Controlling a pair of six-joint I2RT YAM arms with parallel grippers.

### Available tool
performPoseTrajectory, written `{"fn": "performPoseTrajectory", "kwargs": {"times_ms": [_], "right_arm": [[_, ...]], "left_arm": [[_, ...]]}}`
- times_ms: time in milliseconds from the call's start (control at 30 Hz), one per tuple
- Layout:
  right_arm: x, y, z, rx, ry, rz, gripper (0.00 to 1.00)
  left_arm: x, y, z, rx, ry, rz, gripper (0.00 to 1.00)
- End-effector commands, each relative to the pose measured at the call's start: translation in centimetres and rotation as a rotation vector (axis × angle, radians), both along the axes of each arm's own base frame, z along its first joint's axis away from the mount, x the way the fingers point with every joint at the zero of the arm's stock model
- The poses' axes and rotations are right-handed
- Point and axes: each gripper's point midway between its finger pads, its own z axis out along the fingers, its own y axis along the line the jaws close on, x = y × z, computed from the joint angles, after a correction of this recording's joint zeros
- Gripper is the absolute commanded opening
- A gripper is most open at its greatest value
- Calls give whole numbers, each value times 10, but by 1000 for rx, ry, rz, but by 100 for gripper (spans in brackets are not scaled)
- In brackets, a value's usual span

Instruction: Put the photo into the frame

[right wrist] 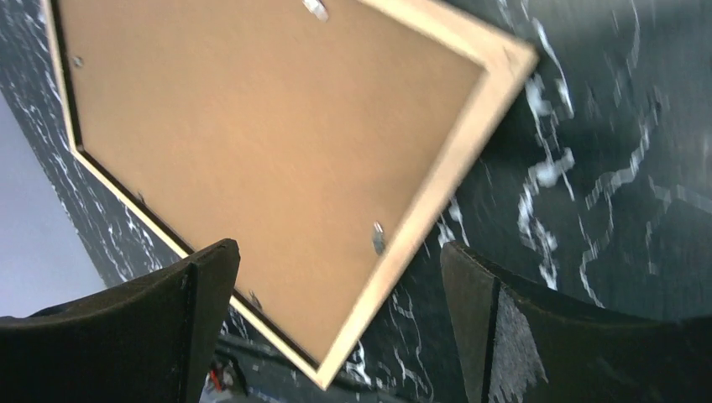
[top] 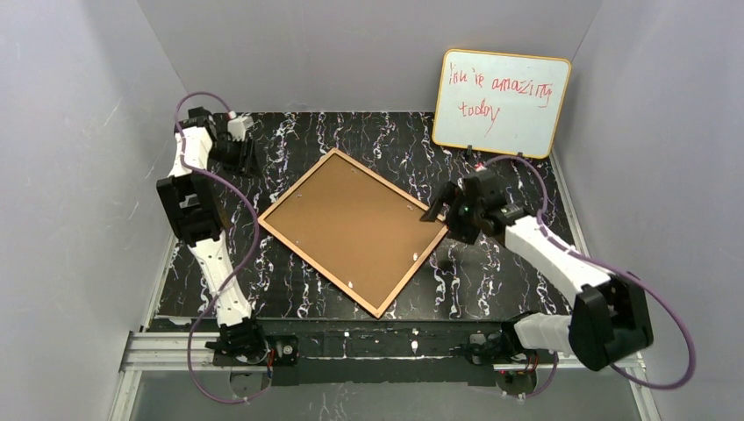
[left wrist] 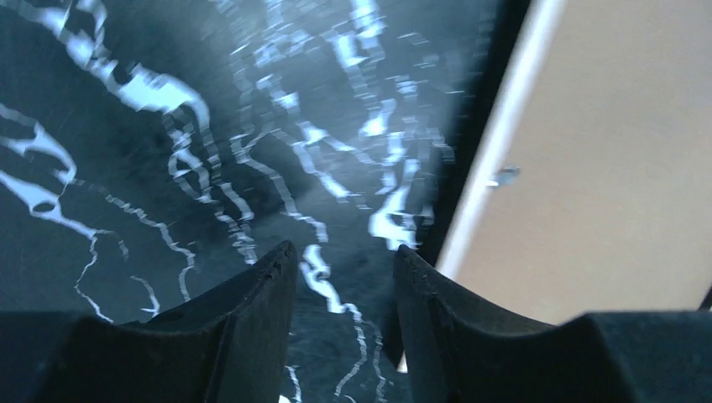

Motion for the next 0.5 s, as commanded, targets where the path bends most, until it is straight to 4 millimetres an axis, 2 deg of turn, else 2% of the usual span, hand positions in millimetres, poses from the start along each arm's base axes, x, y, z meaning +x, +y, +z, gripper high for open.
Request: {"fn": "performPoseTrajectory", "kwargs": {"times_ms": [0,133,233,333,467], "right_arm": [[-28,-1,5,107,51,-45,99],[-53,-13,-24,55,180,-78,99],[-54,-9,-37,78,187,-71,99],[-45,-5,-47,78,175,-62,99],[-16,-8,-60,78,153,-67,99]], "left_arm": [[7,15,-31,33,82,127,43],[-7,11,-57,27,141,121,44],[-24,-1,-68,15,183,69,44],[-41,-14,-71,-18,209,24,43],[-69,-34,-74,-55,249,-60,41]]}}
